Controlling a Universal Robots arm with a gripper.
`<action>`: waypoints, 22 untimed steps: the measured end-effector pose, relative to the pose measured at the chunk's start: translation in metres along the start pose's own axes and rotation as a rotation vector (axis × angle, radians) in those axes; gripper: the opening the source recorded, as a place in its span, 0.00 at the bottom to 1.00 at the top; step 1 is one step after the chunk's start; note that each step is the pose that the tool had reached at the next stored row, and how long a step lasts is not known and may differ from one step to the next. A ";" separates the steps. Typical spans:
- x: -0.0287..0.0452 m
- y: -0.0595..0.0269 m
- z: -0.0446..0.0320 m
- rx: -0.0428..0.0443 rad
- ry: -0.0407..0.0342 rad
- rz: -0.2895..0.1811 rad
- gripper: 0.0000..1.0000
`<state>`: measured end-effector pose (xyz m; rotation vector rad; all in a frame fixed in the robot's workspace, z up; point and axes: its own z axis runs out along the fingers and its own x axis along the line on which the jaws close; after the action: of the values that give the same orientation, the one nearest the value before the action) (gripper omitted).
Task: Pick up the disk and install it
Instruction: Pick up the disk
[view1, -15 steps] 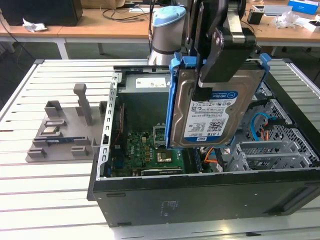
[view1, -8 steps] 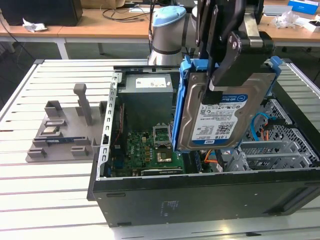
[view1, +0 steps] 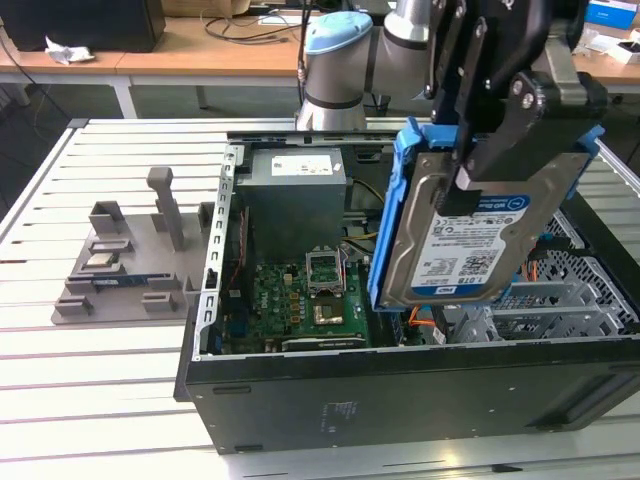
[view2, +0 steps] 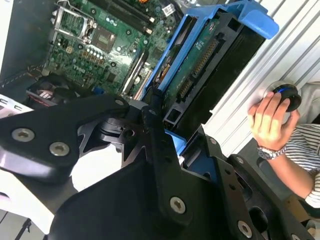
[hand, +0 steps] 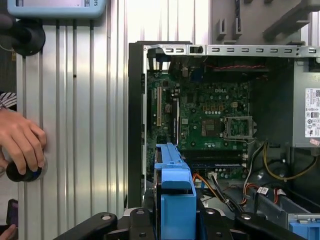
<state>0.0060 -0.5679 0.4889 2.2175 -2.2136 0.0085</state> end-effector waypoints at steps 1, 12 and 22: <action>0.0000 -0.0037 0.0000 -0.0001 0.0000 0.000 0.36; -0.0022 -0.0565 0.0021 -0.0022 0.0004 0.000 0.36; -0.0042 -0.0975 0.0104 -0.0047 0.0005 0.000 0.36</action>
<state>0.1034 -0.5636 0.4782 2.2150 -2.2109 0.0039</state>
